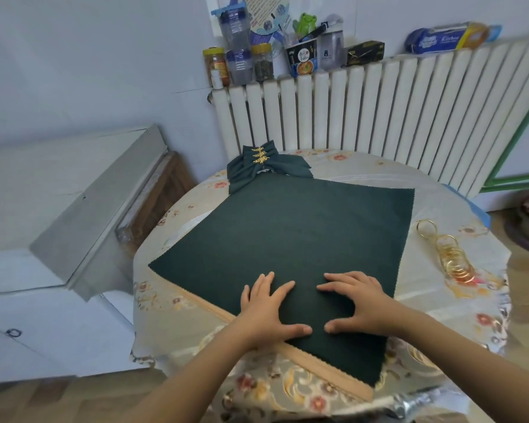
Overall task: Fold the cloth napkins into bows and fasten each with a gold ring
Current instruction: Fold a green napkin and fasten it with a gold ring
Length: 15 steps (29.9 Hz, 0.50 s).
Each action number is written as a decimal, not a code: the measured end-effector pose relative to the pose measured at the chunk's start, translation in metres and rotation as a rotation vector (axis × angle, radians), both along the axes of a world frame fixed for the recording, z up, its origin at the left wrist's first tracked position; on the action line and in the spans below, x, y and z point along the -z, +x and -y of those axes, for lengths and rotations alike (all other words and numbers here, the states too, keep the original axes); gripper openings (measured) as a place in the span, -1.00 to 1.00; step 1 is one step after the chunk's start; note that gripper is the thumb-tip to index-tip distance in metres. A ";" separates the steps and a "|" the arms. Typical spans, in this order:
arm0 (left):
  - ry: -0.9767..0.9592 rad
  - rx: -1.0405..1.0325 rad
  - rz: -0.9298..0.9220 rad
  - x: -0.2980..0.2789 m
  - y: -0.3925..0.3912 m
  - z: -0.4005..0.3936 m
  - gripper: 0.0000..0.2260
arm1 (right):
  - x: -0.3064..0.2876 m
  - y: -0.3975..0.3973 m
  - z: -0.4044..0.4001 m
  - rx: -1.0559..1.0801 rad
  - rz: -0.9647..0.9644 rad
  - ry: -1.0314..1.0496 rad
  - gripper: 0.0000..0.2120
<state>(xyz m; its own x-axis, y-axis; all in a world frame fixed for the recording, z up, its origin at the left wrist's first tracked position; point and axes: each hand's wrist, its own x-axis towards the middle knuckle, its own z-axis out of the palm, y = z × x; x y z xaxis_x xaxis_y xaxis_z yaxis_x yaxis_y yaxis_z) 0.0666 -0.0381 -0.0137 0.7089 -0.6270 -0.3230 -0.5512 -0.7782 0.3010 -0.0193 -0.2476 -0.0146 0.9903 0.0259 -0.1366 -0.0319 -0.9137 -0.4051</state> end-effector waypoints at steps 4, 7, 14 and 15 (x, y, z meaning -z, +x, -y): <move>-0.071 -0.044 -0.003 0.003 -0.011 -0.007 -0.32 | -0.004 -0.026 0.006 -0.033 -0.091 0.030 -0.18; -0.116 -0.084 0.025 0.003 -0.016 -0.004 -0.43 | -0.002 -0.030 0.002 0.035 -0.004 0.116 -0.50; -0.375 -0.175 0.120 -0.002 -0.018 -0.002 -0.80 | -0.009 -0.029 -0.007 0.262 0.185 0.294 -0.90; -0.388 -0.174 0.135 -0.005 -0.018 -0.003 -0.82 | -0.011 -0.028 -0.006 0.269 0.182 0.296 -0.97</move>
<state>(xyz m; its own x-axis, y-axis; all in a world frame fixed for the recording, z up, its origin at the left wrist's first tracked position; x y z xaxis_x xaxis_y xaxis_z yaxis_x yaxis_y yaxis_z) 0.0491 -0.0353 -0.0090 0.8345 -0.5508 0.0159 -0.4763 -0.7065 0.5234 -0.0475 -0.2419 -0.0039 0.9743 -0.2248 0.0155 -0.1569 -0.7263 -0.6692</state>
